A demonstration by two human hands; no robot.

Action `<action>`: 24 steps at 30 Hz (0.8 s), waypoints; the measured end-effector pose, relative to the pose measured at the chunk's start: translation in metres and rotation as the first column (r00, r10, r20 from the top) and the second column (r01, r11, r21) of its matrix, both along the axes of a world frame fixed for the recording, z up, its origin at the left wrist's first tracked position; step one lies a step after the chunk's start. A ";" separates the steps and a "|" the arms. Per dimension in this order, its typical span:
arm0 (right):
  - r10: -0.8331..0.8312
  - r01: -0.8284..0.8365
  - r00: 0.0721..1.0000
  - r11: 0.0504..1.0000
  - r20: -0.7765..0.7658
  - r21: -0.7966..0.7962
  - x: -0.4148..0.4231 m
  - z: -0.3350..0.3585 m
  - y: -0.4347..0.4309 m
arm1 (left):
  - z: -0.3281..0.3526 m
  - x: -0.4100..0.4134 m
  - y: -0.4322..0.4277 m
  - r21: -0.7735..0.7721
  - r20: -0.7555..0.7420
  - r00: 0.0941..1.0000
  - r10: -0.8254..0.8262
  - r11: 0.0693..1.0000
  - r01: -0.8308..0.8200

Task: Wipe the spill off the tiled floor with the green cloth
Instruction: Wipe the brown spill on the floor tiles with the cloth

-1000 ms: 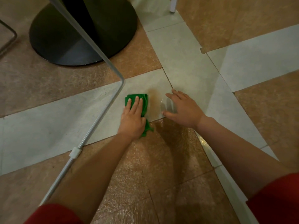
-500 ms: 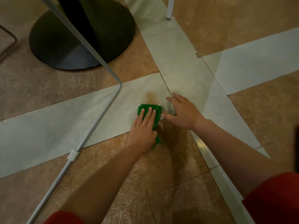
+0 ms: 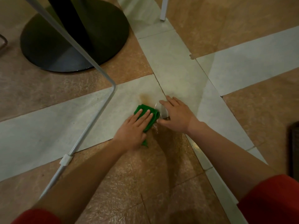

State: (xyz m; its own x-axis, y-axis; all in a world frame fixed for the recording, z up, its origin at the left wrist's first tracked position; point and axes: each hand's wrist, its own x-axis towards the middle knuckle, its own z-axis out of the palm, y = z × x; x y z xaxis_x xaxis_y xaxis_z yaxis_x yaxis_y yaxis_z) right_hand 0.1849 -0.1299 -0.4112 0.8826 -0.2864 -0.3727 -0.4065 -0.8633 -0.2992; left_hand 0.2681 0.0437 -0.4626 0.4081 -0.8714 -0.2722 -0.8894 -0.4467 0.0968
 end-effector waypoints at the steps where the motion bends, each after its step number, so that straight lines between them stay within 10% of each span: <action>1: -0.001 0.001 1.000 1.000 -0.001 -0.005 0.000 0.000 -0.002 | 0.000 0.009 0.004 0.002 0.004 1.000 -0.014 1.000 0.014; 7: -0.014 0.014 1.000 1.000 -0.016 -0.008 -0.004 -0.003 -0.004 | 0.003 0.013 -0.031 -0.103 -0.189 0.915 0.355 0.920 -0.378; 12: -0.026 0.026 1.000 1.000 0.011 -0.005 -0.002 -0.006 -0.006 | 0.002 0.014 -0.008 -0.098 -0.161 0.978 0.134 0.984 -0.151; 19: -0.155 0.157 0.982 0.988 0.106 -0.006 -0.011 0.001 -0.015 | 0.002 0.032 -0.035 -0.133 -0.251 0.877 0.410 0.883 -0.450; 24: -0.175 0.172 0.977 0.984 0.121 0.033 -0.009 -0.002 -0.016 | -0.003 0.022 -0.024 -0.148 -0.193 0.949 0.250 0.949 -0.280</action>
